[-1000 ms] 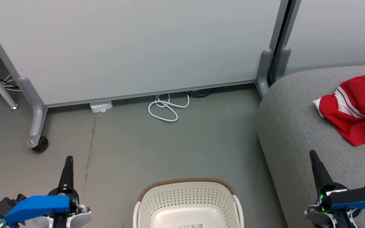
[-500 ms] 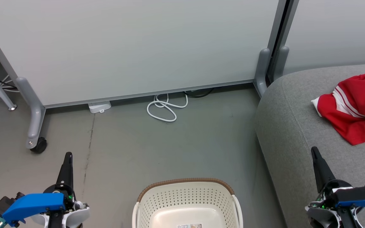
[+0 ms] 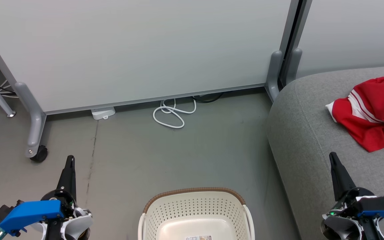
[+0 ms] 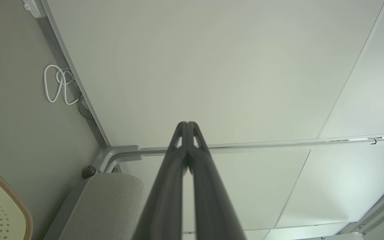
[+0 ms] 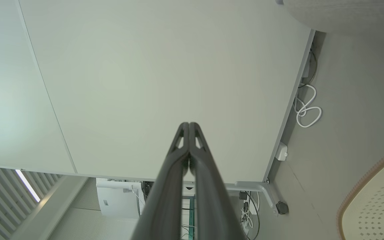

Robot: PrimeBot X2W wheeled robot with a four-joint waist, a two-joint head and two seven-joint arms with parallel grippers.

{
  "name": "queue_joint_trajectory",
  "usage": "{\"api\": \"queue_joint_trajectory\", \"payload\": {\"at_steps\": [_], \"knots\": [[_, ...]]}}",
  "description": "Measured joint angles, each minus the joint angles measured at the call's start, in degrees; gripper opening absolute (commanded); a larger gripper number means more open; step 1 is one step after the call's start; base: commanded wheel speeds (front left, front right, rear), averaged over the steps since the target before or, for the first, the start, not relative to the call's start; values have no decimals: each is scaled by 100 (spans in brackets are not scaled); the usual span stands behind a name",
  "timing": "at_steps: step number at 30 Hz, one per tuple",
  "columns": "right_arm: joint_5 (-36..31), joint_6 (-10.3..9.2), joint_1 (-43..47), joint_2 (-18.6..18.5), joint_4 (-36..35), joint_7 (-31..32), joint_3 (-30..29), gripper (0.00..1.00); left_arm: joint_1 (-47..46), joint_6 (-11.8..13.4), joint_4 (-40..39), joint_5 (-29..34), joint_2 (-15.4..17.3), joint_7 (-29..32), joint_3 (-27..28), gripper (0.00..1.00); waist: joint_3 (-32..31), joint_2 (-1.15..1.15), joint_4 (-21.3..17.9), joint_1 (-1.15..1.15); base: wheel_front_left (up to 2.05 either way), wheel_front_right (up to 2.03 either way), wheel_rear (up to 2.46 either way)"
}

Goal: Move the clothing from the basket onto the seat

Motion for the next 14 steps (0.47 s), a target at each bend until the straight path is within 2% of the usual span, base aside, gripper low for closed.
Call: {"api": "queue_joint_trajectory", "payload": {"at_steps": [14], "knots": [[133, 0, -5, -1, -10, 15, -11, 0, -18, 0, -22, -115, -5, 21, 11, 0, 0, 0, -9, 0, 0, 0, 0]]}}
